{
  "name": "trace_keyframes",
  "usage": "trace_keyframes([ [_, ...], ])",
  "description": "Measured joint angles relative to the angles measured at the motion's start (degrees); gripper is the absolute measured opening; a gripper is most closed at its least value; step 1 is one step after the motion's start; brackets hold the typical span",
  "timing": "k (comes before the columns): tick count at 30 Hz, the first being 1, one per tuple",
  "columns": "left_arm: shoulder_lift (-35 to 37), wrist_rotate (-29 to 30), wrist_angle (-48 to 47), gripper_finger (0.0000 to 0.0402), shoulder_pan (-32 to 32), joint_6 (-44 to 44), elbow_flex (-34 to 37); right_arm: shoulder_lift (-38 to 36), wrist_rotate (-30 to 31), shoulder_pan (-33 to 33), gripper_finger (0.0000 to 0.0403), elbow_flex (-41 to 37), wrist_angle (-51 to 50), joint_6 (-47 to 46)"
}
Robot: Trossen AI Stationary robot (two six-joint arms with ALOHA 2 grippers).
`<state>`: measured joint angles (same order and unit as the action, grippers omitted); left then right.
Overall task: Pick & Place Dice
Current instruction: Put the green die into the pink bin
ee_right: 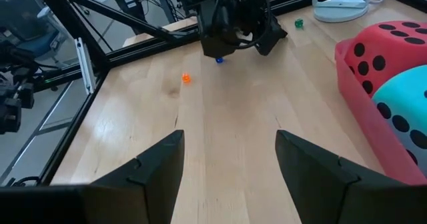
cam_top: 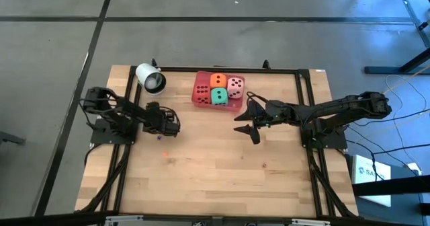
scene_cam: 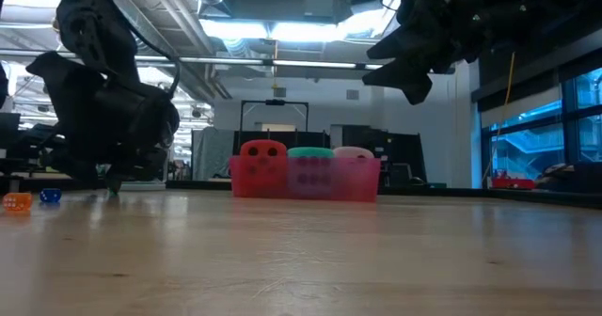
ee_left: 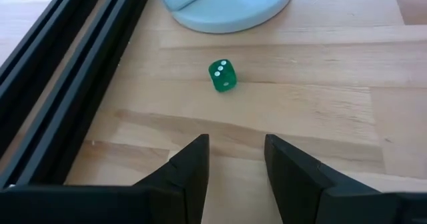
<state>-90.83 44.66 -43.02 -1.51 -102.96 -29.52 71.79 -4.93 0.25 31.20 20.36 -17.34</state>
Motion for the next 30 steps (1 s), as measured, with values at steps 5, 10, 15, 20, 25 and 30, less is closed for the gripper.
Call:
trace_keyframes([
  [5, -0.4, -0.1, 0.1, 0.0143, -2.7, 1.1, 0.0, 0.0, 0.0, 0.0, 0.0235, 0.0, 0.1, 0.0],
  [10, -0.4, 0.0, 0.1, 0.0143, -5.5, 2.6, 0.0, 0.0, -0.2, 0.0, 0.0235, 0.0, 0.1, 0.0],
  [15, -0.5, 0.6, 0.1, 0.0143, -7.6, 3.2, 0.1, 0.0, -0.5, 0.0, 0.0235, 0.0, 0.1, 0.0],
  [20, -0.5, 1.2, 1.3, 0.0143, -9.6, 5.5, 0.1, 0.0, -0.5, 0.0, 0.0235, 0.0, 0.0, 0.0],
  [25, -0.5, 2.4, 5.1, 0.0143, -11.8, 10.6, 0.2, 0.0, -0.5, 0.0, 0.0235, 0.0, 0.0, 0.0],
  [30, -0.5, 2.5, 7.4, 0.0143, -14.6, 14.7, 0.2, 0.0, -0.7, 0.0, 0.0235, 0.0, 0.0, -0.2],
])
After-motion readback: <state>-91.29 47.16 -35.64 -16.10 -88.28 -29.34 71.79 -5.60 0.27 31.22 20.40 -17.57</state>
